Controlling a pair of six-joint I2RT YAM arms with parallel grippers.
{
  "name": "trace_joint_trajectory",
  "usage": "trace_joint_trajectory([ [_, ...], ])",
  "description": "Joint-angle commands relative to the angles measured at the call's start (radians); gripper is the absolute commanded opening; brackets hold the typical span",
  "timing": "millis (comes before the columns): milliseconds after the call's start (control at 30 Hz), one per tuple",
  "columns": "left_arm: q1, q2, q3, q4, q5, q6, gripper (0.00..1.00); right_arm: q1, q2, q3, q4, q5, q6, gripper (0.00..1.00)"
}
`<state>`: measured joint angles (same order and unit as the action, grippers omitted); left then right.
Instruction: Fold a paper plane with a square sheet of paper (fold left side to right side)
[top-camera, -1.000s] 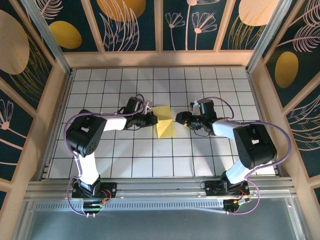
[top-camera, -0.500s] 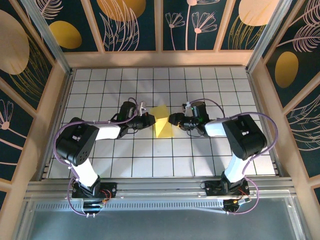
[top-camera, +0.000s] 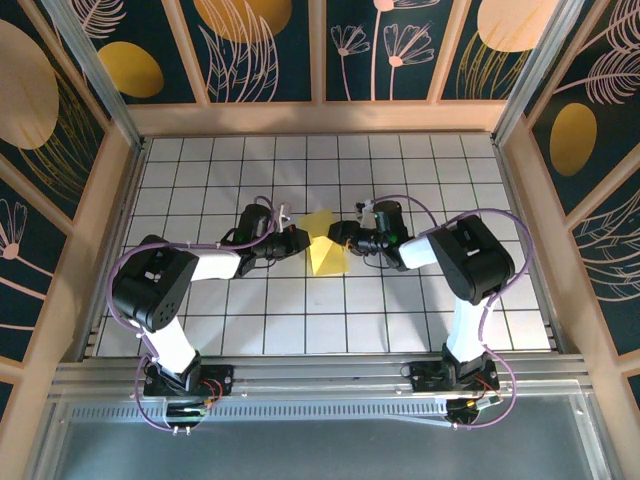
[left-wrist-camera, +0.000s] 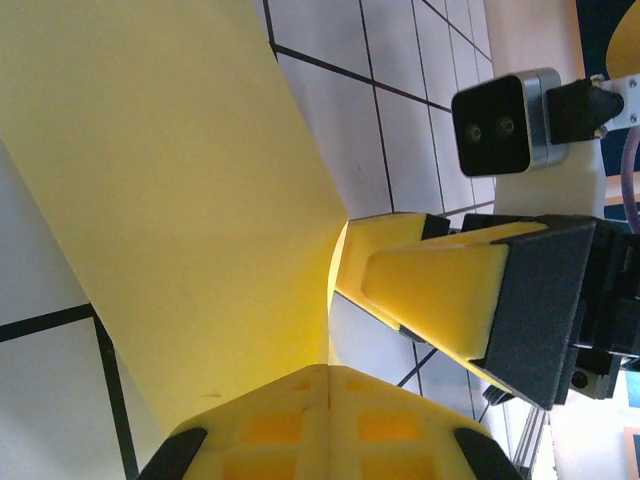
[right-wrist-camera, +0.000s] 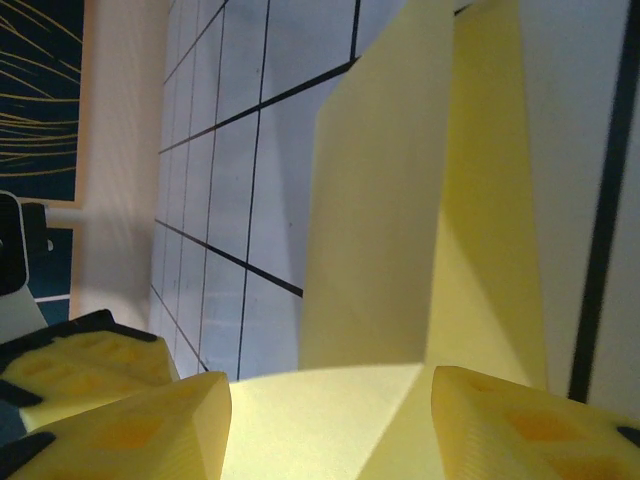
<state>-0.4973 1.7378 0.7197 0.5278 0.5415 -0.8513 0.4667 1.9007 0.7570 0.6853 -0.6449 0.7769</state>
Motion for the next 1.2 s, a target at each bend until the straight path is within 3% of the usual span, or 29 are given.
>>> trace_joint_trajectory([
  [0,0.0,-0.012,-0.011,0.038,-0.006,-0.013,0.02,0.012,0.033,0.034,0.066,-0.019,0.024,0.55],
  [300,0.0,0.011,-0.008,-0.012,-0.058,-0.011,0.03,0.018,0.048,0.05,0.065,-0.012,0.025,0.42],
  [700,0.0,0.06,0.008,-0.035,-0.066,-0.015,0.05,0.025,0.069,0.07,0.011,0.014,0.009,0.31],
  [767,0.0,0.056,0.005,-0.031,-0.068,-0.019,0.06,0.027,0.07,0.078,-0.013,0.025,-0.002,0.24],
  [833,0.0,0.033,-0.007,-0.014,-0.077,-0.034,0.13,0.026,0.064,0.086,-0.04,0.042,-0.012,0.14],
  [1000,0.0,-0.084,-0.002,-0.062,-0.135,-0.013,0.3,0.02,0.01,0.098,-0.106,0.09,-0.052,0.0],
  [1167,0.0,-0.253,-0.025,-0.097,-0.245,0.014,0.49,-0.002,-0.116,0.101,-0.171,0.125,-0.103,0.0],
])
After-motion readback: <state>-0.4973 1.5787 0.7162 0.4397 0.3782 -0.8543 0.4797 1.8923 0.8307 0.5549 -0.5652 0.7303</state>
